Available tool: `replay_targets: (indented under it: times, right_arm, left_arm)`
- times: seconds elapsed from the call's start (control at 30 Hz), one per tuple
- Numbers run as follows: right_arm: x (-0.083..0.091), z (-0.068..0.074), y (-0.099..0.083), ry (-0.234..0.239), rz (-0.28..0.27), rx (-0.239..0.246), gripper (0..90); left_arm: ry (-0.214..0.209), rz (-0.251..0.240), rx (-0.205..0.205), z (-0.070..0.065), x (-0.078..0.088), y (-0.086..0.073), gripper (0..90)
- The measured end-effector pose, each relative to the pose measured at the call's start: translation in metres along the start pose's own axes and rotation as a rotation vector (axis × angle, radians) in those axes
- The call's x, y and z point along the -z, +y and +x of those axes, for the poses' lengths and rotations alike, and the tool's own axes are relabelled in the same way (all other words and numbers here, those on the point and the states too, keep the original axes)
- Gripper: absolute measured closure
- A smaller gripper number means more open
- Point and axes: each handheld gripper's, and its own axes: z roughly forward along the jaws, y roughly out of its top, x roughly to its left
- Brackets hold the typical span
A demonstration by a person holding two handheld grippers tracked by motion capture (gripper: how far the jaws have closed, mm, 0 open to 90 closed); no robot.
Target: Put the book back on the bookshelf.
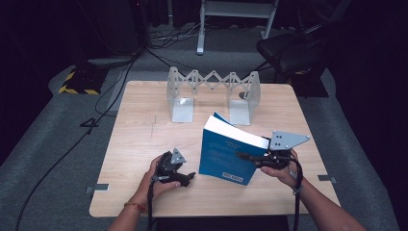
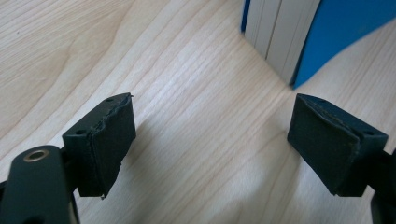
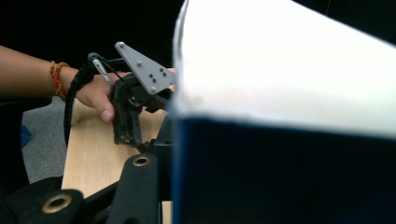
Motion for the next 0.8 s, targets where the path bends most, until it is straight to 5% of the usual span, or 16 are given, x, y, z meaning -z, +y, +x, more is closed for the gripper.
replay_targets:
  times: [0.2,0.8]
  right_arm:
    - [0.003,-0.003,-0.002,-0.007,-0.006,-0.015,60.5]
    - [0.013,-0.015,-0.001,-0.090,0.002,0.006,61.1]
  left_arm:
    - [0.031,-0.004,0.028,0.004,0.008,-0.009,15.6]
    - [0.023,-0.003,0.033,0.004,0.009,-0.010,15.5]
